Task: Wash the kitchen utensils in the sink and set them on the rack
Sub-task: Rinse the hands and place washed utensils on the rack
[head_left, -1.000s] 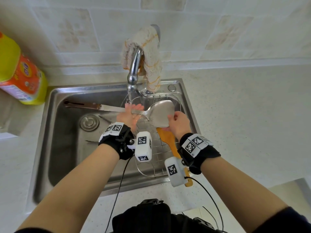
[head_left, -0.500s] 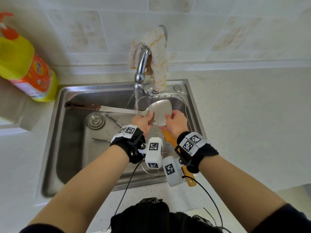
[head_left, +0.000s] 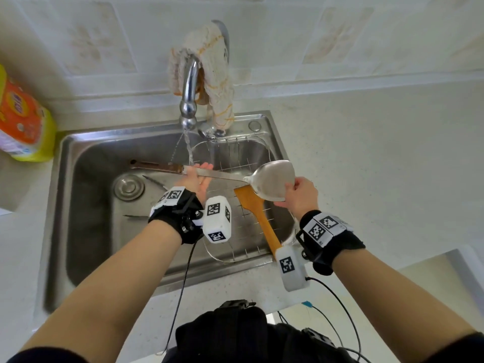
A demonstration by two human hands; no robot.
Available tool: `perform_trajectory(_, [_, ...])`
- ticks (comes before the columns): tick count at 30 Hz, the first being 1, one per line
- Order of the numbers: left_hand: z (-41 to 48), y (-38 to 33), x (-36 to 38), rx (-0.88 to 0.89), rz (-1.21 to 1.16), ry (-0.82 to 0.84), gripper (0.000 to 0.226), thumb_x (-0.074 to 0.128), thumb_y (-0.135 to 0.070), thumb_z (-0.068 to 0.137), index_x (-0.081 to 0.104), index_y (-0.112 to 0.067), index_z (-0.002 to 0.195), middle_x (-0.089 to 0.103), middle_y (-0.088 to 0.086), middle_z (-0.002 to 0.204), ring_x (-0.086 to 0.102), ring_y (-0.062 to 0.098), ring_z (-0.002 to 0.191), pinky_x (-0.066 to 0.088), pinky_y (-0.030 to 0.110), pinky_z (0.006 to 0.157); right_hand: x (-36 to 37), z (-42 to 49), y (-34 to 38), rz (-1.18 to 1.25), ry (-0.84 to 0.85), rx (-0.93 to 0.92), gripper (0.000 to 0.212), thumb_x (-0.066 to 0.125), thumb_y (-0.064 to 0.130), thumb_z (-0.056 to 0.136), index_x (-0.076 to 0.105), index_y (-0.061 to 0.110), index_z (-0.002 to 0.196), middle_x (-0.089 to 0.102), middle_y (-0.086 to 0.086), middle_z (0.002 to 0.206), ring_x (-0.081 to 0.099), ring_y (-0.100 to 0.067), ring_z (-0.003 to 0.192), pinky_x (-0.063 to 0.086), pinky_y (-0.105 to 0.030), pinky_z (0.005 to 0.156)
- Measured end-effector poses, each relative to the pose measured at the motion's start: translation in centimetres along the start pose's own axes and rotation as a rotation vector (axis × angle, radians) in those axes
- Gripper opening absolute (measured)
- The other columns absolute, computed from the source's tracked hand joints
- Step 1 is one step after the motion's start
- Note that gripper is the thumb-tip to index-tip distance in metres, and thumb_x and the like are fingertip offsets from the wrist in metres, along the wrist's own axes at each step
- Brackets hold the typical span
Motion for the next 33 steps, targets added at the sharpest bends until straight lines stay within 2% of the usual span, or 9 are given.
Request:
perform_trajectory(3, [0.2, -0.4, -0.2, -0.019, 0.024, -0.034, 0.043, 0.023, -0.021, 0.103, 0.035, 0.002, 0.137, 0.045, 0.010, 0.142, 0.044, 0.019, 0.131, 0.039, 0.024, 0.102, -0.4, 0.1, -0.9, 0.005, -0.010, 0.028, 0.029, 0.044, 0.010, 0.096, 0.053, -0.008, 0.116, 0.058, -0.021, 0.116, 0.062, -0.035, 0.097, 0.044, -0.010, 0.035])
perform_trajectory(7, [-0.3, -0.7, -0.4, -0.023, 0.153, -0.028, 0.035, 0.044, -0.014, 0.098, 0.044, -0.003, 0.131, 0.045, 0.013, 0.142, 0.046, 0.018, 0.129, 0.039, 0.012, 0.095, -0.1, -0.4, -1.0, 0.014, -0.017, 0.017, 0.030, 0.041, 0.008, 0.097, 0.051, -0.010, 0.119, 0.056, -0.023, 0.120, 0.053, -0.026, 0.087, 0.032, -0.003, 0.031])
perform_trajectory(11, [-0.1, -2.5, -1.7, 0.044, -0.025, -0.131, 0.024, 0.039, -0.021, 0.100, 0.049, 0.000, 0.108, 0.058, 0.016, 0.127, 0.062, 0.023, 0.106, 0.055, 0.026, 0.077, 1.3, -0.6, -0.6, -0.012, 0.014, -0.007, 0.030, 0.041, 0.008, 0.097, 0.050, -0.011, 0.118, 0.056, -0.023, 0.121, 0.055, -0.028, 0.092, 0.032, -0.004, 0.031])
perform_trajectory(15, [-1.4, -2.4, -0.8, -0.002, 0.025, -0.027, 0.035, 0.029, -0.010, 0.102, 0.038, 0.004, 0.133, 0.042, 0.017, 0.142, 0.043, 0.027, 0.131, 0.036, 0.027, 0.107, 2.5, -0.5, 0.9, 0.003, 0.033, -0.019, 0.030, 0.040, 0.008, 0.097, 0.051, -0.008, 0.120, 0.055, -0.021, 0.122, 0.051, -0.022, 0.083, 0.036, -0.005, 0.032])
perform_trajectory(18, [-1.4, -2.2, -1.3, 0.008, 0.114, -0.010, 0.038, 0.035, -0.002, 0.099, 0.036, 0.005, 0.136, 0.044, 0.015, 0.141, 0.045, 0.023, 0.130, 0.037, 0.024, 0.106, 3.0, -0.3, 2.1, 0.009, 0.049, -0.023, 0.030, 0.041, 0.008, 0.097, 0.050, -0.007, 0.122, 0.055, -0.016, 0.116, 0.050, -0.019, 0.088, 0.038, -0.003, 0.037])
perform_trajectory(24, [1.2, -5.5, -3.9, 0.121, 0.035, -0.176, 0.042, 0.027, -0.018, 0.103, 0.033, 0.003, 0.139, 0.046, 0.016, 0.140, 0.050, 0.022, 0.126, 0.042, 0.021, 0.098, 4.9, 0.3, 4.4, -0.023, 0.054, -0.059, 0.026, 0.042, 0.012, 0.097, 0.055, -0.003, 0.115, 0.057, -0.010, 0.101, 0.057, -0.022, 0.087, 0.056, -0.027, 0.061])
perform_trajectory(26, [1.1, -4.6, -3.8, 0.062, 0.011, -0.116, 0.037, 0.038, -0.005, 0.099, 0.037, 0.005, 0.135, 0.050, 0.017, 0.136, 0.055, 0.022, 0.118, 0.046, 0.024, 0.096, 5.4, 0.6, 4.7, -0.060, 0.049, -0.054, 0.027, 0.042, 0.014, 0.096, 0.056, -0.002, 0.113, 0.061, -0.015, 0.107, 0.062, -0.030, 0.097, 0.055, -0.041, 0.079])
perform_trajectory(29, [0.6, -4.7, -3.8, 0.043, 0.059, -0.130, 0.033, 0.045, -0.006, 0.097, 0.046, 0.005, 0.127, 0.058, 0.014, 0.127, 0.062, 0.017, 0.106, 0.055, 0.017, 0.074, 5.4, 1.0, 4.7, -0.057, 0.068, -0.024, 0.028, 0.042, 0.015, 0.097, 0.054, -0.001, 0.117, 0.060, -0.015, 0.111, 0.062, -0.031, 0.098, 0.056, -0.034, 0.071])
perform_trajectory(33, [1.9, -5.9, -3.7, 0.081, -0.079, -0.221, 0.020, 0.036, -0.013, 0.101, 0.048, -0.004, 0.089, 0.057, 0.013, 0.113, 0.059, 0.023, 0.102, 0.050, 0.031, 0.093, 4.9, 1.9, 4.7, -0.096, 0.004, -0.011, 0.030, 0.041, 0.017, 0.098, 0.053, 0.000, 0.120, 0.061, -0.016, 0.113, 0.059, -0.028, 0.097, 0.047, -0.026, 0.068])
Point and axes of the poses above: each hand's wrist, its own z-axis towards the middle knuckle, its own x-axis out of the palm, y = z × x, the point moved 1 cm from there along z, towards the middle knuckle
